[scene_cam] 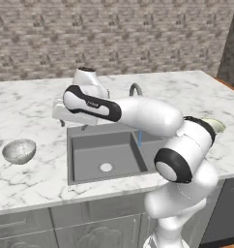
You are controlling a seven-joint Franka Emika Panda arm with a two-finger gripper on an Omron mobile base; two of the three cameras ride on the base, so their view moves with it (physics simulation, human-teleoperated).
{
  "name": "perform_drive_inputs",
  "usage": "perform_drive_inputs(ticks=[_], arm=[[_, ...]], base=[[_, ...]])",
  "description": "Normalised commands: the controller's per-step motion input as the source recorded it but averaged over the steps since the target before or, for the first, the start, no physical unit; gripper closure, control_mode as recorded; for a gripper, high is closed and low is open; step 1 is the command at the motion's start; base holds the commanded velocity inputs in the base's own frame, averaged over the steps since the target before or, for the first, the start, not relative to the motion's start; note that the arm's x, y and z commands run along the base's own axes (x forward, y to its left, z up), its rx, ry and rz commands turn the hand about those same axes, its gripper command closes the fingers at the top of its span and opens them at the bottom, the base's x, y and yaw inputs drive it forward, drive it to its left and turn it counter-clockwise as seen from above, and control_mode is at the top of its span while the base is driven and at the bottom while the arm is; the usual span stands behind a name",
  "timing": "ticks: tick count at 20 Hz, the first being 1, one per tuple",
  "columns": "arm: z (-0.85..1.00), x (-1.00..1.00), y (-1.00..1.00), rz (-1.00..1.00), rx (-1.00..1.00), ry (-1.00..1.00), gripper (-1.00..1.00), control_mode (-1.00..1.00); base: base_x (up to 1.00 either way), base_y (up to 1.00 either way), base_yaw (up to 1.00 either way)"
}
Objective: Rinse each bowl for a few seconds and place them down in the sink or on the counter.
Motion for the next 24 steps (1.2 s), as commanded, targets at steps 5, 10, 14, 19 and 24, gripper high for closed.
perform_drive_inputs(ticks=[5, 10, 14, 19, 24], arm=[[-0.12, 0.0, 0.54, -0.07, -0.05, 0.18, -1.0, -1.0], [-0.52, 0.0, 0.46, -0.07, 0.0, 0.02, -1.0, -1.0], [-0.55, 0.0, 0.34, -0.08, 0.0, -0.07, -1.0, -1.0], [-0.25, 0.03, 0.39, -0.09, 0.04, 0.0, -1.0, -1.0], [-0.04, 0.04, 0.16, -0.02, 0.09, 0.01, -1.0, -1.0]], base=[[0.0, 0.0, 0.0], [0.0, 0.0, 0.0], [0.0, 0.0, 0.0], [0.0, 0.0, 0.0], [0.0, 0.0, 0.0]])
